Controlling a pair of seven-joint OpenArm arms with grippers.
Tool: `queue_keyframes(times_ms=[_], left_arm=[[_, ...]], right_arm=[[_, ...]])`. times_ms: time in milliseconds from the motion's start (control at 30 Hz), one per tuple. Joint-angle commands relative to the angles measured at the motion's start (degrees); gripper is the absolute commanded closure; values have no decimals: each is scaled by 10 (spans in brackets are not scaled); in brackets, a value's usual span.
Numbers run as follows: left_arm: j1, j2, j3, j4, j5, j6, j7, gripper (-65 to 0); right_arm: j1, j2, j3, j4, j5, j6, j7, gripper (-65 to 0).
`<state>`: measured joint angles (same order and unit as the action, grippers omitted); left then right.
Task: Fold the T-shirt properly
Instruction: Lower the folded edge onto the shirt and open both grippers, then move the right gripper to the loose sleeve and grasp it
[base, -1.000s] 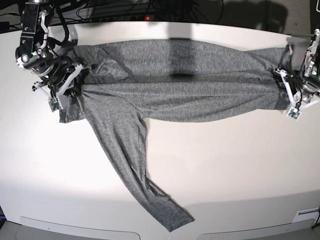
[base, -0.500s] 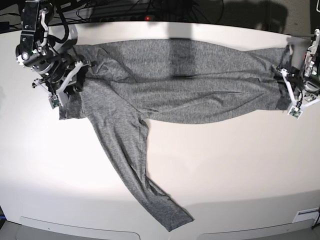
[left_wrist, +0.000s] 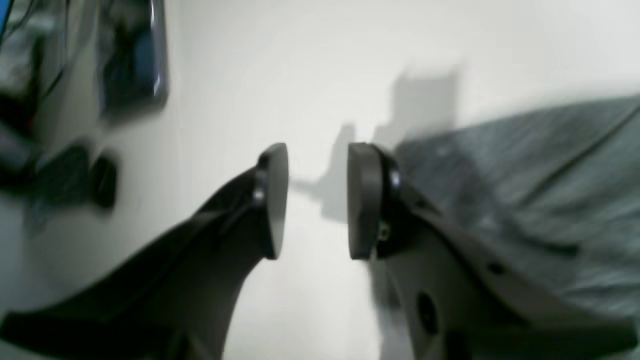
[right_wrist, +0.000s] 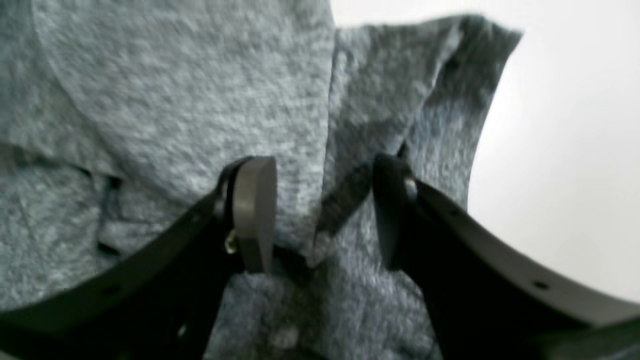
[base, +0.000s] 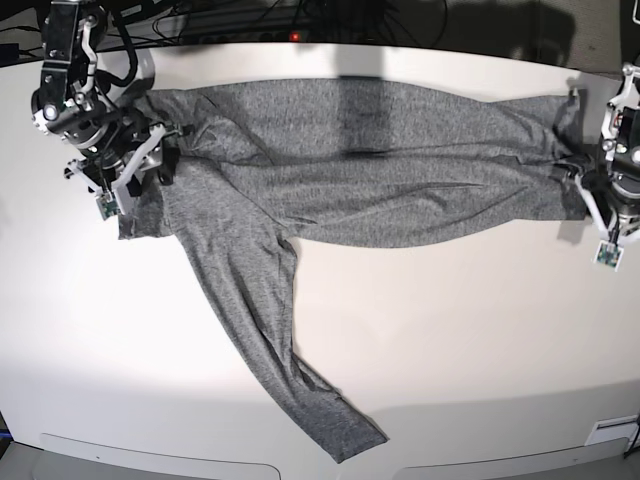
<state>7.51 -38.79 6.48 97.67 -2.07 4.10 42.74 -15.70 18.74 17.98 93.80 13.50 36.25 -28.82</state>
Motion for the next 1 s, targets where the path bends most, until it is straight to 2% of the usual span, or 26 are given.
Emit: queue_keyframes(times_ms=[0,133,233,500,667,733,833,967], left_arm=[[-6,-1,-6,5,-1,3,-7,-196],[-9,33,-6,-16,-7,-12,-8,-196],[-9,40,-5,-29,-35,-31,10,-196],[-8,40,-5,-31,-64,-39,137,-196],[-7,35,-5,-5,-29,-39,203,-196],[-7,35,-5,22,-12,-28,207,-196],[-7,36,-5,73,2,-4,200,-196],[-7,44,-5,131,15,17,152,-196]], right_arm=[[5,8,4,11,19,-2,12,-312],[5,8,4,11,56,-1,12,-312],[5,8,4,11,67,0,11,-312],[7,8,4,16,67,0,14,-312],[8,8,4,30,67,-1,39,-312],[14,8,4,35,72,0,67,-312],[33,4,4,35,123,0,68,-312],[59,-27,4,34,136,4,65,-312]])
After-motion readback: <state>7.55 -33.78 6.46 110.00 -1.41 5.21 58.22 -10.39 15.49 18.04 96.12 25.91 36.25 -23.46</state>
